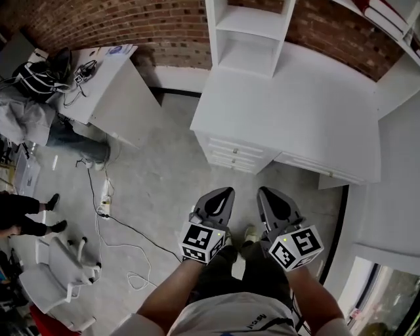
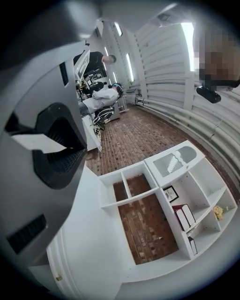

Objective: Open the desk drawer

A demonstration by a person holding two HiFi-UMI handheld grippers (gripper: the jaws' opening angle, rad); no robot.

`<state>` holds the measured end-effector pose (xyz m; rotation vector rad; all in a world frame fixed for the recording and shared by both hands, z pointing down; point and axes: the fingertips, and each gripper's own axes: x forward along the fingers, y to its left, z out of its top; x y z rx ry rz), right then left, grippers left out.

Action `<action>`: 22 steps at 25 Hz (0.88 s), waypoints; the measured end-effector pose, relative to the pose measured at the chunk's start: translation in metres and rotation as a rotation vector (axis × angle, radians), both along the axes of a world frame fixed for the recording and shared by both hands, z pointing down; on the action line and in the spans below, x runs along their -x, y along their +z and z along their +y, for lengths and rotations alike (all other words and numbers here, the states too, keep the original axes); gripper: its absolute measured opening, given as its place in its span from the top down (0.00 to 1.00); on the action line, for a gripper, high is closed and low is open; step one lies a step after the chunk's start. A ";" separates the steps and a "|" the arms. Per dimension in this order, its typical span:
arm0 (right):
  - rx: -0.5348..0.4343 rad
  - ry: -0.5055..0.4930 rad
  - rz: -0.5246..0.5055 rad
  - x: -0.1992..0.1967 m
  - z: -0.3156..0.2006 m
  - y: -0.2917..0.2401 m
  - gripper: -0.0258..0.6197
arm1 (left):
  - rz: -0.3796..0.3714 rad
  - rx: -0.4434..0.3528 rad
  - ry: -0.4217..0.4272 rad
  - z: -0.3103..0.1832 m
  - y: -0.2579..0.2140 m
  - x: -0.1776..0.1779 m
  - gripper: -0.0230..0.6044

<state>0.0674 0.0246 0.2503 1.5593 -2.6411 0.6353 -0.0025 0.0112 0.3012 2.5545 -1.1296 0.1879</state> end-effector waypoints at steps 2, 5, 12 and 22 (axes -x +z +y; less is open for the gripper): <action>0.006 -0.002 0.001 0.000 -0.015 0.019 0.93 | -0.005 0.004 0.003 -0.016 0.021 -0.005 0.95; 0.012 -0.010 0.002 -0.001 -0.038 0.050 0.93 | -0.016 0.011 -0.002 -0.040 0.059 -0.010 0.94; 0.001 -0.056 0.023 0.001 -0.093 0.148 0.93 | -0.035 0.040 -0.068 -0.102 0.181 -0.016 0.95; 0.029 -0.067 0.015 -0.003 -0.135 0.275 0.93 | -0.070 0.102 -0.115 -0.156 0.364 -0.029 0.94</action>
